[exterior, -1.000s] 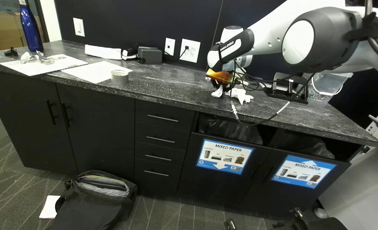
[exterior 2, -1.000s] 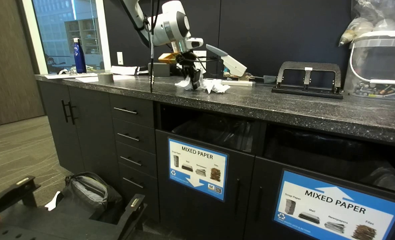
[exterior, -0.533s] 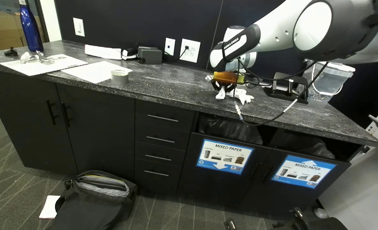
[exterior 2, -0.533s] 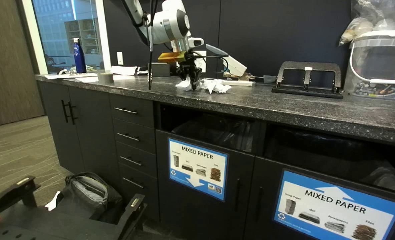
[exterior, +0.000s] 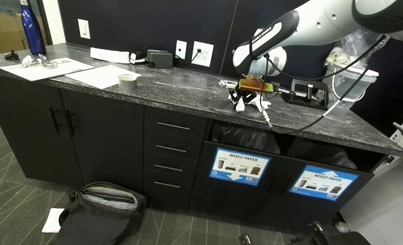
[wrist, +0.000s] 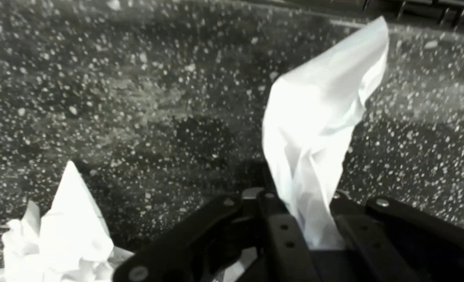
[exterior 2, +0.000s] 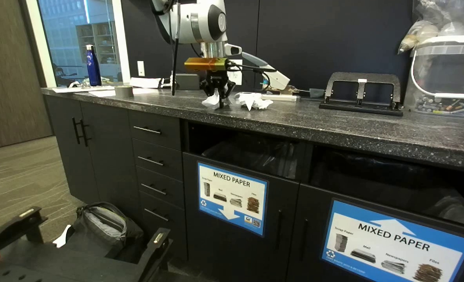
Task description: Throw the papers on the countertop in the bin on the left
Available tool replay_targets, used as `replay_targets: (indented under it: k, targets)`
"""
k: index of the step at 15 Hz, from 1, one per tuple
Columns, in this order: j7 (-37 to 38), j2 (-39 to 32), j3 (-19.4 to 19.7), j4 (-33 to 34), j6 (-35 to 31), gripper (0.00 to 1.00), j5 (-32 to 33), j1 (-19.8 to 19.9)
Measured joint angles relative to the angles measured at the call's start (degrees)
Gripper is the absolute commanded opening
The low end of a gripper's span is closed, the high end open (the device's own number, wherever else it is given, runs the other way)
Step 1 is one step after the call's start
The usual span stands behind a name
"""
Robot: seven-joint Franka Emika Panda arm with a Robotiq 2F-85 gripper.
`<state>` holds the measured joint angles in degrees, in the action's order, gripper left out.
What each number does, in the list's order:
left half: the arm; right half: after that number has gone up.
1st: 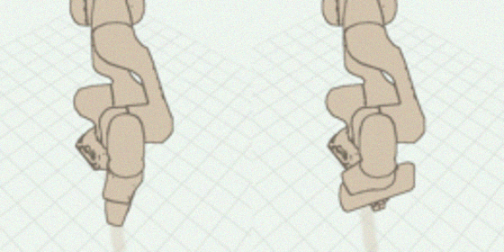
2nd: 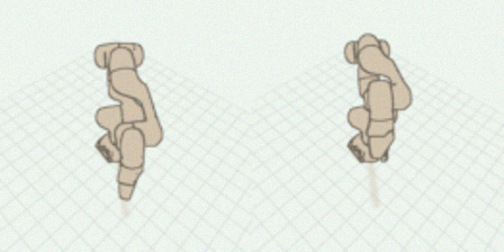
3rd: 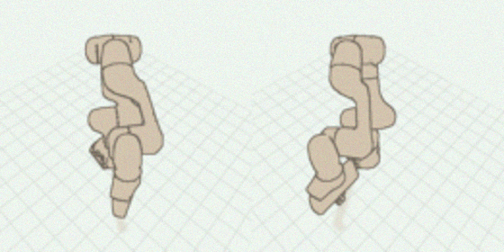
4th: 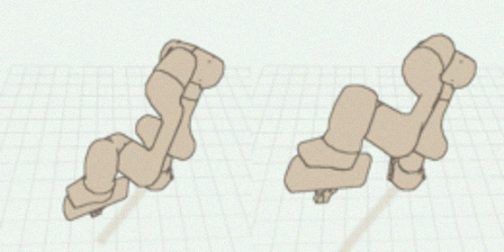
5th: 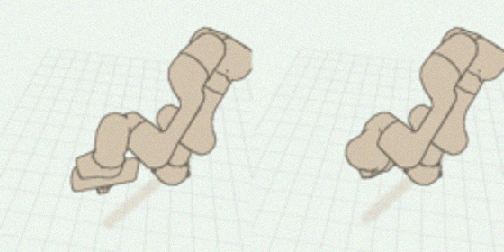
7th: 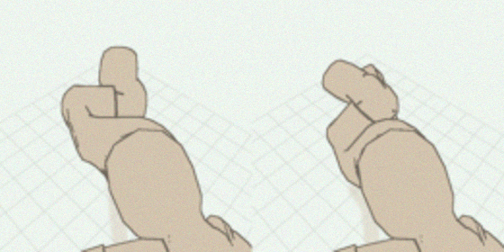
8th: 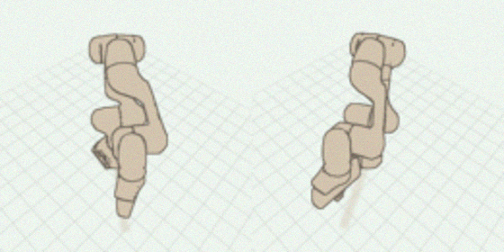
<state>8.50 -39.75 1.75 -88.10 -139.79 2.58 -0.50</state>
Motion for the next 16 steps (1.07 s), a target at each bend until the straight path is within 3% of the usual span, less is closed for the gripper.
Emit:
replay_targets:
  k: [9,16]
  targets:
    - [-13.7,11.7,-2.4,-18.1,0.1,0.19,-1.1,2.6]
    - [-17.1,15.0,-1.1,-39.0,7.3,0.18,1.5,3.5]
